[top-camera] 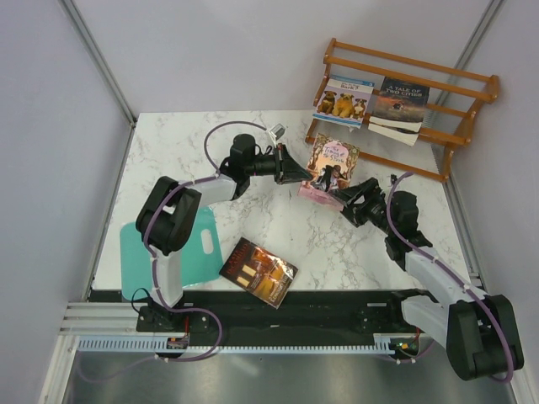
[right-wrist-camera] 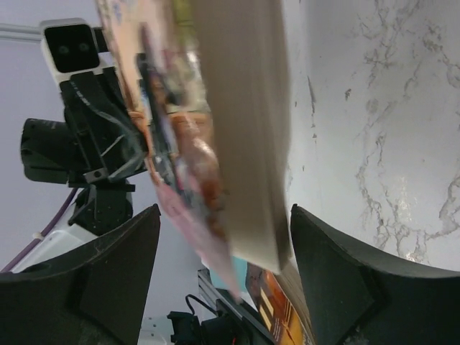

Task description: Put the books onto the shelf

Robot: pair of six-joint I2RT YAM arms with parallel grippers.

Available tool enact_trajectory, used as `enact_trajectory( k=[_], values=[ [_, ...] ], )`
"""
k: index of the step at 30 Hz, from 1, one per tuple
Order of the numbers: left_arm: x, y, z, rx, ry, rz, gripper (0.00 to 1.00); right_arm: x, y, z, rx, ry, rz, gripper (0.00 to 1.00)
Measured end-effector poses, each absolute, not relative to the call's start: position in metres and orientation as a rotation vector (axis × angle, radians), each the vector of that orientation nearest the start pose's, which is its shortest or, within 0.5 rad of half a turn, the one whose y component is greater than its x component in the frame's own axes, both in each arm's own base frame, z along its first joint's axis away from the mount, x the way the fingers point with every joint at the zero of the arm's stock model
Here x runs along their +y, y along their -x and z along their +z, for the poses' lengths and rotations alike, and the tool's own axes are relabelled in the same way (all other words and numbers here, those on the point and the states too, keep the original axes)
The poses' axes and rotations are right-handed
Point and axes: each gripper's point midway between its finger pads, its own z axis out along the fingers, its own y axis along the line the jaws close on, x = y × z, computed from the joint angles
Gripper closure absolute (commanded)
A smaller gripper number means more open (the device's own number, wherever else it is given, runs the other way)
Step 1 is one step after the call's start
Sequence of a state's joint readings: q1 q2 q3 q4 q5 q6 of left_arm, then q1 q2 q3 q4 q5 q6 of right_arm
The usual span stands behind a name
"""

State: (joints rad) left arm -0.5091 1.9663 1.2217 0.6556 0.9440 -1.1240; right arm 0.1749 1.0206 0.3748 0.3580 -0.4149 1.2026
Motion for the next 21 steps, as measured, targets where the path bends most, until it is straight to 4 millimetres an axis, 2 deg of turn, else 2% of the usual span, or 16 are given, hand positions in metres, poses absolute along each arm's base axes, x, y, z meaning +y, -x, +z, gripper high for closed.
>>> enact_trajectory(
  k=[3, 6, 7, 10, 14, 18, 20, 21],
  values=[
    [-0.383, -0.346, 0.190, 2.080, -0.241, -1.906, 0.98, 0.161, -0.297, 0.167, 1.911, -0.715, 1.309, 0.34],
    [-0.384, -0.348, 0.181, 2.100, -0.219, -1.907, 0.98, 0.162, -0.297, 0.171, 1.901, -0.717, 1.330, 0.57],
    [-0.384, -0.349, 0.180, 2.102, -0.211, -1.906, 0.98, 0.163, -0.298, 0.172, 1.896, -0.714, 1.340, 0.70],
    [-0.384, -0.351, 0.181, 2.090, -0.212, -1.905, 0.98, 0.166, -0.300, 0.174, 1.890, -0.713, 1.370, 0.87],
    [-0.383, -0.354, 0.178, 2.095, -0.202, -1.903, 0.91, 0.168, -0.301, 0.177, 1.882, -0.700, 1.385, 0.98],
    [-0.379, -0.361, 0.178, 2.093, -0.180, -1.902, 0.66, 0.168, -0.305, 0.185, 1.897, -0.663, 1.359, 1.00],
    [-0.375, -0.366, 0.181, 2.079, -0.174, -1.895, 0.58, 0.170, -0.310, 0.199, 1.896, -0.622, 1.348, 1.00],
    [-0.372, -0.370, 0.182, 2.078, -0.166, -1.891, 0.50, 0.171, -0.313, 0.207, 1.889, -0.599, 1.347, 1.00]
  ],
)
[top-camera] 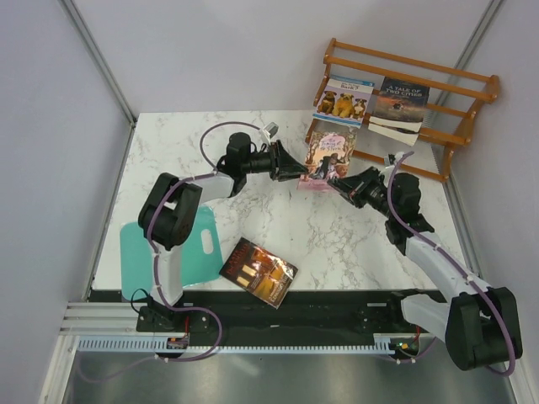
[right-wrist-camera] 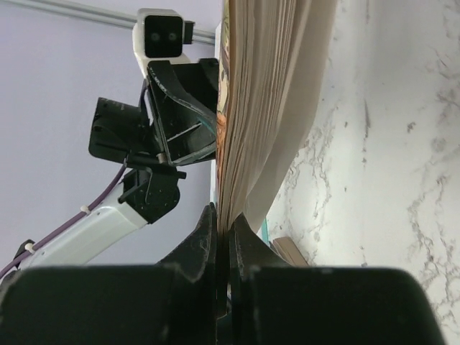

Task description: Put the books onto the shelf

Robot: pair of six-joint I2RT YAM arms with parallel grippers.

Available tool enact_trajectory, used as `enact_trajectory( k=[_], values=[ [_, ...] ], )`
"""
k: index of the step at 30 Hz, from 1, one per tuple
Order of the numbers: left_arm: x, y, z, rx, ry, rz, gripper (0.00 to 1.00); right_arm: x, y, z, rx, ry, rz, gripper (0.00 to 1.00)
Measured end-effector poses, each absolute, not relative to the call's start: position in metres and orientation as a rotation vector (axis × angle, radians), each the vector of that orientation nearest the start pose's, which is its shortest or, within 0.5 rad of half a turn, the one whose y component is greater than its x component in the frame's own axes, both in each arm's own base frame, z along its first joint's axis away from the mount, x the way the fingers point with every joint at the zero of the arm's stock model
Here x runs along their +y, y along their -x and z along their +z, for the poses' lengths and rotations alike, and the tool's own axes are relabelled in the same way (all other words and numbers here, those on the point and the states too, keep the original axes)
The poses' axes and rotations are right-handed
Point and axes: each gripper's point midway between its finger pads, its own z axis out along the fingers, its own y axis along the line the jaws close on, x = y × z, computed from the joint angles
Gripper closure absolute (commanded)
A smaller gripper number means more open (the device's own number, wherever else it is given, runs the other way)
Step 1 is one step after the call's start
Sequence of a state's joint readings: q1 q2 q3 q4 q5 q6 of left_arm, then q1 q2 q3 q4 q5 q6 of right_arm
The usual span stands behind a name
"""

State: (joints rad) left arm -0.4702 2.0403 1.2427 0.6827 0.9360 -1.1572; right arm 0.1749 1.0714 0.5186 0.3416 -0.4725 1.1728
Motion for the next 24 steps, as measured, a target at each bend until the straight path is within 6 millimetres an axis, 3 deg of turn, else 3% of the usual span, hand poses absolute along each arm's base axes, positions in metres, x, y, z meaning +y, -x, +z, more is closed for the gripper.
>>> enact_trajectory(
  k=[3, 7, 13, 20, 24],
  values=[
    [-0.358, -0.381, 0.185, 2.069, -0.142, -1.859, 0.45, 0.176, -0.322, 0.227, 1.874, -0.538, 1.347, 1.00],
    [-0.331, -0.392, 0.195, 2.064, -0.121, -1.780, 0.43, 0.179, -0.334, 0.236, 1.873, -0.508, 1.344, 1.00],
    [-0.305, -0.383, 0.199, 2.072, -0.143, -1.664, 0.42, 0.182, -0.352, 0.257, 1.844, -0.469, 1.344, 1.00],
    [-0.300, -0.359, 0.162, 2.176, -0.140, -1.630, 0.42, 0.184, -0.377, 0.280, 1.807, -0.442, 1.341, 1.00],
    [-0.295, -0.350, 0.143, 2.235, -0.114, -1.609, 0.42, 0.176, -0.399, 0.280, 1.803, -0.467, 1.328, 1.00]
  ],
)
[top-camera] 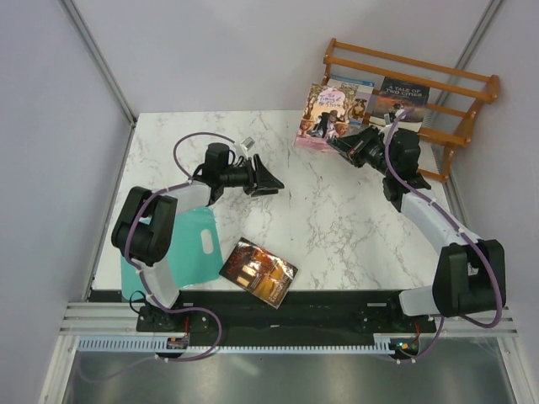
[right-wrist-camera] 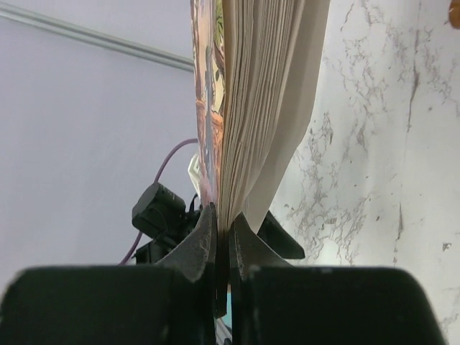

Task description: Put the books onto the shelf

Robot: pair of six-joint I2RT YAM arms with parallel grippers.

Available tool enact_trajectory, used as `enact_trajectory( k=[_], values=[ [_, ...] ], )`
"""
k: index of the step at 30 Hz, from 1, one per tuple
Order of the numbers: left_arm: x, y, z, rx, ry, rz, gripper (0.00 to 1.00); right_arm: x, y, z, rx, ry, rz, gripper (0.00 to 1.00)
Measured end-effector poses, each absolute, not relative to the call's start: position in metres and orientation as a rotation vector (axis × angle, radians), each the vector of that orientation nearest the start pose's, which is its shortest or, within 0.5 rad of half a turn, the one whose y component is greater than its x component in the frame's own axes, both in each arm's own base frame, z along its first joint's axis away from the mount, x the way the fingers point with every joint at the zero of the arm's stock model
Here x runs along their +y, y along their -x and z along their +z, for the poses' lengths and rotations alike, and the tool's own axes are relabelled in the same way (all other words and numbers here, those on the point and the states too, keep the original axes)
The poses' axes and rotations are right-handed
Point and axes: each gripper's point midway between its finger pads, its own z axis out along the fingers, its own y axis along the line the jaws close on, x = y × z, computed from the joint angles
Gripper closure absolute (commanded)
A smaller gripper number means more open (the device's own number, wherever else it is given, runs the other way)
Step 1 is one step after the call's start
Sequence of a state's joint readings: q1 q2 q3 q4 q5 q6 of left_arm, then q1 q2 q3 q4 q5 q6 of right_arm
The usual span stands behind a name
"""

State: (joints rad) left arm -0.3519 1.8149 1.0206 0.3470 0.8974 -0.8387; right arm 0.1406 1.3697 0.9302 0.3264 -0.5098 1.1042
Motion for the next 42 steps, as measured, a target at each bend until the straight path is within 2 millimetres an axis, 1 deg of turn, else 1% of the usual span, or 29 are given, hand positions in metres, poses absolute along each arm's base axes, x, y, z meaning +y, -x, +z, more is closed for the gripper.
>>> enact_trajectory(
  k=[4, 7, 9, 12, 18, 22, 24, 29, 31, 34, 39, 42],
  values=[
    [-0.292, -0.344, 0.136, 2.254, -0.118, -1.592, 0.42, 0.162, -0.417, 0.264, 1.825, -0.531, 1.315, 1.00],
    [-0.291, -0.341, 0.135, 2.257, -0.129, -1.583, 0.42, 0.153, -0.429, 0.253, 1.838, -0.582, 1.308, 1.00],
    [-0.290, -0.340, 0.137, 2.252, -0.139, -1.578, 0.42, 0.147, -0.436, 0.249, 1.839, -0.605, 1.305, 1.00],
    [-0.289, -0.339, 0.139, 2.245, -0.151, -1.573, 0.42, 0.140, -0.445, 0.251, 1.830, -0.617, 1.301, 1.00],
    [-0.288, -0.336, 0.136, 2.255, -0.156, -1.567, 0.43, 0.133, -0.474, 0.268, 1.788, -0.607, 1.329, 1.00],
    [-0.287, -0.333, 0.132, 2.272, -0.150, -1.563, 0.43, 0.133, -0.492, 0.267, 1.784, -0.623, 1.361, 1.00],
    [-0.286, -0.331, 0.130, 2.278, -0.147, -1.561, 0.43, 0.131, -0.500, 0.260, 1.787, -0.644, 1.379, 1.00],
    [-0.284, -0.327, 0.129, 2.283, -0.149, -1.555, 0.42, 0.122, -0.512, 0.235, 1.819, -0.729, 1.394, 1.00],
    [-0.283, -0.327, 0.130, 2.277, -0.153, -1.551, 0.42, 0.119, -0.515, 0.231, 1.822, -0.747, 1.392, 1.00],
    [-0.282, -0.327, 0.132, 2.271, -0.160, -1.548, 0.43, 0.115, -0.520, 0.235, 1.818, -0.750, 1.385, 1.00],
    [-0.282, -0.327, 0.131, 2.272, -0.163, -1.546, 0.42, 0.111, -0.535, 0.261, 1.779, -0.705, 1.379, 0.99],
    [-0.282, -0.327, 0.131, 2.275, -0.163, -1.546, 0.42, 0.110, -0.544, 0.266, 1.773, -0.694, 1.377, 0.99]
  ],
)
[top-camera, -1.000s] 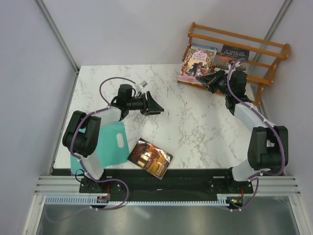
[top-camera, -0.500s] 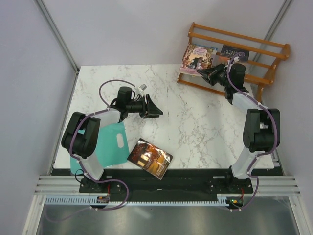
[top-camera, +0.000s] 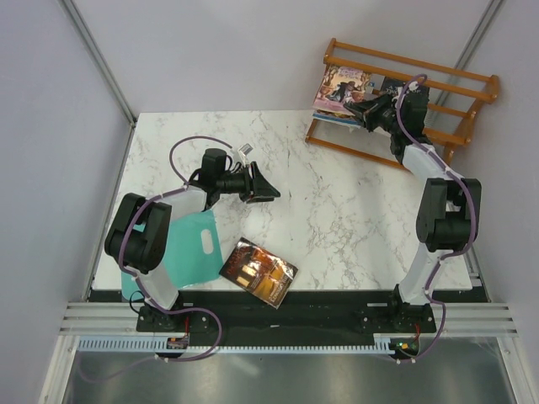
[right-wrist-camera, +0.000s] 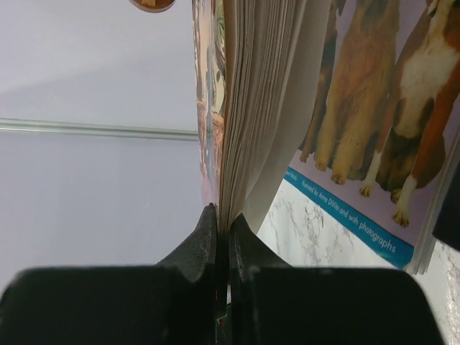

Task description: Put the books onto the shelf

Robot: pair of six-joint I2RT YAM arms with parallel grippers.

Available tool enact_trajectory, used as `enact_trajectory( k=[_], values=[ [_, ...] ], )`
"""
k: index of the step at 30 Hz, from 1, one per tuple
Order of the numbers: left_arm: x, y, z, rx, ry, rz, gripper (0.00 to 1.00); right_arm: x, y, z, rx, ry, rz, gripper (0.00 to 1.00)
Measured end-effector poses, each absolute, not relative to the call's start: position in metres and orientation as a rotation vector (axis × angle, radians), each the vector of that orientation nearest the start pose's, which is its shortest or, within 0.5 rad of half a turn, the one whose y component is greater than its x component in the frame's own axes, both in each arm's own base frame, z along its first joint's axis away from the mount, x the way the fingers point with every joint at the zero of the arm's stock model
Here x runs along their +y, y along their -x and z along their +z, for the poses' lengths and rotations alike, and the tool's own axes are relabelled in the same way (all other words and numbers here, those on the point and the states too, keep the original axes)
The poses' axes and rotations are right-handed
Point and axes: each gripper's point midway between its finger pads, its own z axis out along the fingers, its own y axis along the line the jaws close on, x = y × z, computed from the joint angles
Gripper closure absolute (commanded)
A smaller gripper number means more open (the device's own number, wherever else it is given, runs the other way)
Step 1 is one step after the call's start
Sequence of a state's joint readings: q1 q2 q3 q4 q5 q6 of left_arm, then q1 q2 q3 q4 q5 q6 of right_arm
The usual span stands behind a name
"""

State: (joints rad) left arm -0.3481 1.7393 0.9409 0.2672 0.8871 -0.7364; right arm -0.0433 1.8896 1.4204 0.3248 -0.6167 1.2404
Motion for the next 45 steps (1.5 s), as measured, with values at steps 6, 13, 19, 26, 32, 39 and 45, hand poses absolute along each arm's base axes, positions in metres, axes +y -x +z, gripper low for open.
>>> enact_trajectory(
  k=[6, 13, 19, 26, 32, 39, 45],
  values=[
    [-0.281, -0.323, 0.128, 2.285, -0.162, -1.542, 0.42, 0.108, -0.558, 0.244, 1.817, -0.737, 1.363, 0.99],
    [-0.277, -0.321, 0.124, 2.298, -0.154, -1.534, 0.43, 0.102, -0.566, 0.232, 1.838, -0.773, 1.348, 0.95],
    [-0.275, -0.321, 0.125, 2.298, -0.152, -1.530, 0.43, 0.094, -0.575, 0.229, 1.845, -0.805, 1.320, 0.93],
    [-0.274, -0.320, 0.124, 2.303, -0.146, -1.526, 0.43, 0.090, -0.584, 0.228, 1.855, -0.814, 1.298, 0.86],
    [-0.274, -0.320, 0.124, 2.303, -0.144, -1.524, 0.43, 0.089, -0.586, 0.226, 1.874, -0.820, 1.283, 0.78],
    [-0.274, -0.320, 0.123, 2.304, -0.144, -1.524, 0.43, 0.089, -0.588, 0.229, 1.894, -0.810, 1.266, 0.55],
    [-0.273, -0.317, 0.121, 2.311, -0.139, -1.524, 0.43, 0.088, -0.589, 0.236, 1.897, -0.798, 1.251, 0.49]
  ],
)
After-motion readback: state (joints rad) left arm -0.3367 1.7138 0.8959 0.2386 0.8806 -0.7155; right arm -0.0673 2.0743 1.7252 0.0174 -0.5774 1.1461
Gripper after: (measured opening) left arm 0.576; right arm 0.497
